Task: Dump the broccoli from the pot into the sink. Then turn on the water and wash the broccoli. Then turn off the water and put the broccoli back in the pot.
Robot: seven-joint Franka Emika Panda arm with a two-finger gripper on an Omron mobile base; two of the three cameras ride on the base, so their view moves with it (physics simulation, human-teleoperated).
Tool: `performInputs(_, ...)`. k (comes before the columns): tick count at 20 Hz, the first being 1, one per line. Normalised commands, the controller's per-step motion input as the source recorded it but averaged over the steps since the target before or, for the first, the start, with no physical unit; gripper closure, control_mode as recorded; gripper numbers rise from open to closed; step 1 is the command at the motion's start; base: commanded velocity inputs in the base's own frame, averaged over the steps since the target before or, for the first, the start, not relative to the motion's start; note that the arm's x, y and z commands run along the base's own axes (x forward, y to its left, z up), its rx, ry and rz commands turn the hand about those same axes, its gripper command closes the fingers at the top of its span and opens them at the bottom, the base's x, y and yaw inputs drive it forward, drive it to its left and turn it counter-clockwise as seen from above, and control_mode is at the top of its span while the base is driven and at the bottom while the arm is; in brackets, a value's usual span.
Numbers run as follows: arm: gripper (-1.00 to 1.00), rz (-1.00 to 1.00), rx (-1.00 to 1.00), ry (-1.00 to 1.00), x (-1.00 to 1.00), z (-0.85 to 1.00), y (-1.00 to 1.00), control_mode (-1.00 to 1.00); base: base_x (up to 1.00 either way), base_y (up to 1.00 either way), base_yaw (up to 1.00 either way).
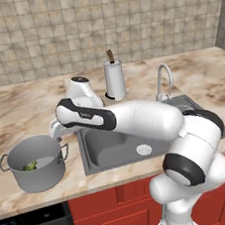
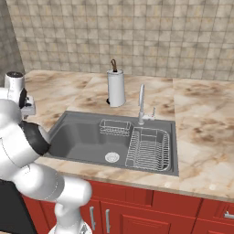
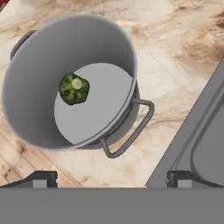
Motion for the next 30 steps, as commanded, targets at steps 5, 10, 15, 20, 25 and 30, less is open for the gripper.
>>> performInputs(5,-1.00,0.00,-0.02,-0.03,0.39,-0.21,0.15,-1.00,0.00,0.00,0.00)
performInputs(10,-1.00,0.00,-0.06,-0.01,0.33,-0.20,0.29,-1.00,0.00,0.00,0.00)
performInputs(15,-1.00,0.00,-0.04,-0.01,0.38,-0.25,0.19,-1.00,0.00,0.00,0.00)
performInputs(20,-1.00,0.00,-0.04,-0.01,0.30,-0.31,0.10,-1.00,0.00,0.00,0.00)
performInputs(25,-1.00,0.00,-0.04,0.00,0.30,-0.29,0.11,-1.00,0.00,0.00,0.00)
performInputs(30,-1.00,0.00,-0.05,0.00,0.32,-0.32,0.15,-1.00,0.00,0.00,0.00)
